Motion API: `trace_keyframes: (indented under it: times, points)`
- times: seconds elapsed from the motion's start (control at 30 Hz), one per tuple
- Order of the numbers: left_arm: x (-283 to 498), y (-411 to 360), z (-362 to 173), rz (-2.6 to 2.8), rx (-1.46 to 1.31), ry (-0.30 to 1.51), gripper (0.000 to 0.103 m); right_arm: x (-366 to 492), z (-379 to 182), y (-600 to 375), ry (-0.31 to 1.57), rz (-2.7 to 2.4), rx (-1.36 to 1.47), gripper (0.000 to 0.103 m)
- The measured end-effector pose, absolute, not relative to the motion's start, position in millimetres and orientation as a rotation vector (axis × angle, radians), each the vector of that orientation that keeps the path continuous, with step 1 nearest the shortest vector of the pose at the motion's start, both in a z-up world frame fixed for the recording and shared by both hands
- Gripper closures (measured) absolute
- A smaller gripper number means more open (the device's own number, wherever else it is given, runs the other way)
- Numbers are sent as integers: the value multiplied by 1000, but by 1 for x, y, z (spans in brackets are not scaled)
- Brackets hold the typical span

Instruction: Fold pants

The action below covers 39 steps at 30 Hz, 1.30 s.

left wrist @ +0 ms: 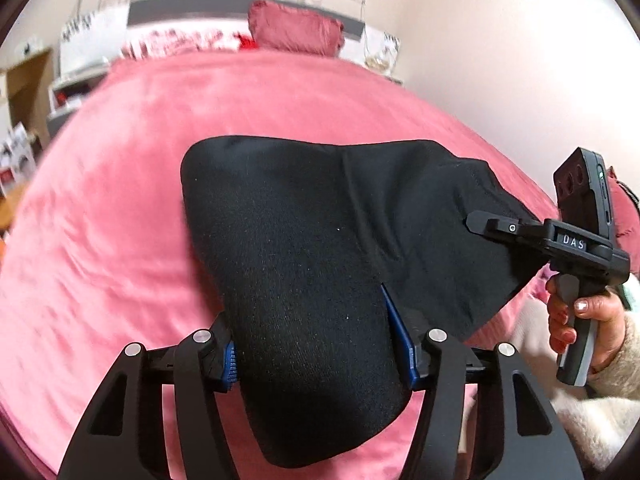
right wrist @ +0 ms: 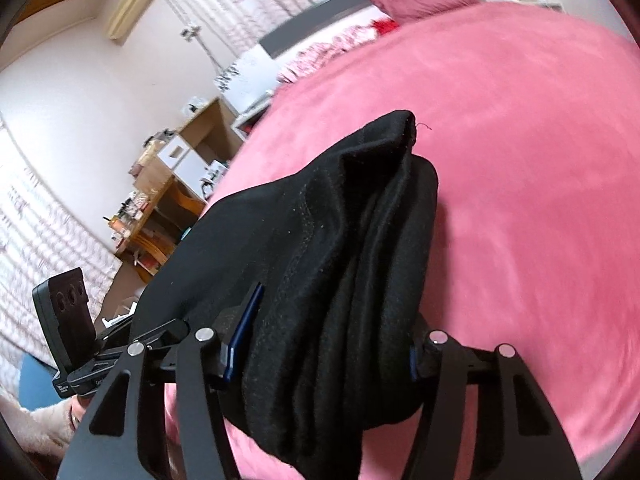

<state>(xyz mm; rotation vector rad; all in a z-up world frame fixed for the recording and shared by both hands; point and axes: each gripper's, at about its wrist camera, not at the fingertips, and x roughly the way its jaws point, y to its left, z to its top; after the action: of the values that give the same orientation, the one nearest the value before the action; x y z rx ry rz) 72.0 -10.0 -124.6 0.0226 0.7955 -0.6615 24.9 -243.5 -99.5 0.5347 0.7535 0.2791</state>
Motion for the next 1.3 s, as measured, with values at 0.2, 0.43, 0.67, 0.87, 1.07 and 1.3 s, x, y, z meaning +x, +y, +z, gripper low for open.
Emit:
trace_keyframes:
  times: [0.2, 0.43, 0.67, 0.87, 1.07, 1.3]
  points:
    - [130, 0, -105, -586, 35, 684, 45, 108, -84, -231, 661, 321, 451, 46]
    - [214, 8, -129, -493, 75, 705, 45, 217, -124, -219, 722, 282, 400, 43]
    - [223, 35, -185, -440, -84, 785, 15, 217, -179, -237, 758, 242, 481, 22]
    - [178, 53, -154, -335, -123, 671, 15, 183, -117, -222, 631, 82, 308, 33]
    - [193, 26, -130, -396, -72, 579, 15, 204, -100, -162, 668, 187, 113, 75]
    - [242, -16, -170, -331, 167, 732, 10, 242, -154, -221, 810, 120, 445, 103]
